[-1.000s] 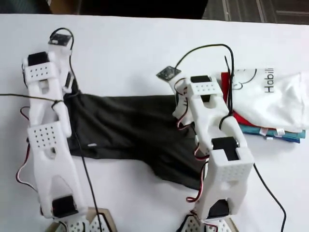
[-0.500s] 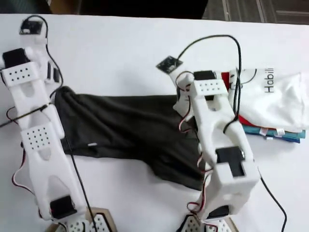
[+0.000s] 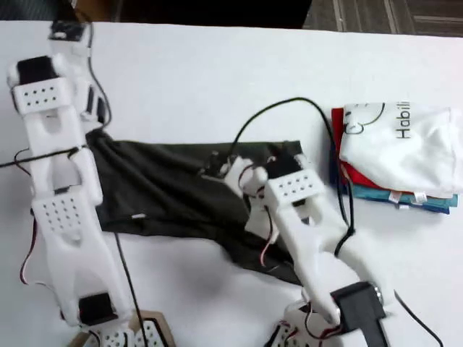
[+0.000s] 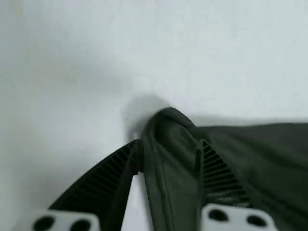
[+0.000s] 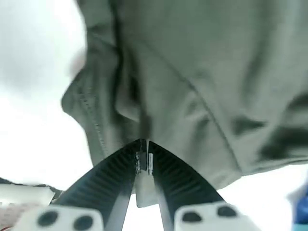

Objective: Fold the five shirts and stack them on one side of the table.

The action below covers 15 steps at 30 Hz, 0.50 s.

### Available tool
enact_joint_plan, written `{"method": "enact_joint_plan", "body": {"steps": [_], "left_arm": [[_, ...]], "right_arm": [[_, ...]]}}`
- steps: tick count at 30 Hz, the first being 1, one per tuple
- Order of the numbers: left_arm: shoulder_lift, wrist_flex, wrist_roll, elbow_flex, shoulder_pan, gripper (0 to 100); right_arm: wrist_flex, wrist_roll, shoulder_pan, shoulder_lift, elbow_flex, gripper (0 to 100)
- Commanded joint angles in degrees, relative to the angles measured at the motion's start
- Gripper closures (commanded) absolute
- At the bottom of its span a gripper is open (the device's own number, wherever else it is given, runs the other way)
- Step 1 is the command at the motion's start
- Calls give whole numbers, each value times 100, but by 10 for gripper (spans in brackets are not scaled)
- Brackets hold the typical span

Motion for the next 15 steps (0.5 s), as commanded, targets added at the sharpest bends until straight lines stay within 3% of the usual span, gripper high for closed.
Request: {"method": "enact_joint_plan", "body": {"steps": [1,7,15], "left_arm": [[-1407,70,62,1974,352,886],[-2769,-1468,9,4804,527,897],[-3956,-3446,-9,7705,545,897]], "right_arm": [[31,18,-286,-330,53,959],[75,18,-875,-295,53,819],[66,18,-963,-286,132,819]]}}
